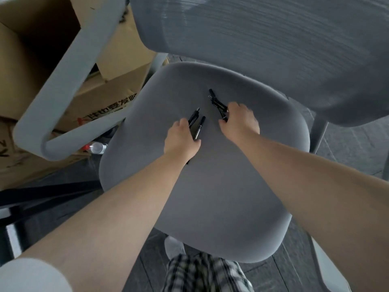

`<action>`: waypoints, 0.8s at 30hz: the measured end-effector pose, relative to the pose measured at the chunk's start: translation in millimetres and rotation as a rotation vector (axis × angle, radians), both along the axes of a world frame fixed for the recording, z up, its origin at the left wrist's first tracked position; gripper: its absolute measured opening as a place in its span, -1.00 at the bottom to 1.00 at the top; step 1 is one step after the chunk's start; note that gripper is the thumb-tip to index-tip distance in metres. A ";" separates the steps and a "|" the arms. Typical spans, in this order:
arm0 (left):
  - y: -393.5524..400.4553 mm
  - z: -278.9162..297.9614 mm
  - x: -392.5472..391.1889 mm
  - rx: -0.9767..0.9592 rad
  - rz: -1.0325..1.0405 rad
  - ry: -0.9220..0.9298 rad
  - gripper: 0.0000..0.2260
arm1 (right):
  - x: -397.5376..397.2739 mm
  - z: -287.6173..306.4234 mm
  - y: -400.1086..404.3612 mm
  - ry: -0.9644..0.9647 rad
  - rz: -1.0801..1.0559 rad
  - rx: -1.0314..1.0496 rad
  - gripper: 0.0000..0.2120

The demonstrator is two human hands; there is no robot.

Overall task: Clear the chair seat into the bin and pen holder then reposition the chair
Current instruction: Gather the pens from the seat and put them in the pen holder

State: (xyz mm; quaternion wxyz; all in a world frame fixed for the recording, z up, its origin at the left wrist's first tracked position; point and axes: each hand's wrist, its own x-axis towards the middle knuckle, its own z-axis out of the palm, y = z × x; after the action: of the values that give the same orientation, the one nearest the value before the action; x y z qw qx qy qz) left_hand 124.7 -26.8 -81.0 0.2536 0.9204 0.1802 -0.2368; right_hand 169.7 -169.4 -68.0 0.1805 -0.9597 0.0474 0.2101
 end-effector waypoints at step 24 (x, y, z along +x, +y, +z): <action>82.9 68.7 -50.3 0.049 0.145 0.012 -0.83 | -17.9 51.9 44.5 0.341 0.249 0.083 -0.81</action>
State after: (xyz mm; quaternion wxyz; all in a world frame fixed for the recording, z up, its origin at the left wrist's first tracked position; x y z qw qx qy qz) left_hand 74.5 56.1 -12.2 0.2464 0.9095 0.2536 -0.2187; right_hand 151.8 -124.9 -16.1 0.1820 -0.9005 -0.0506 0.3917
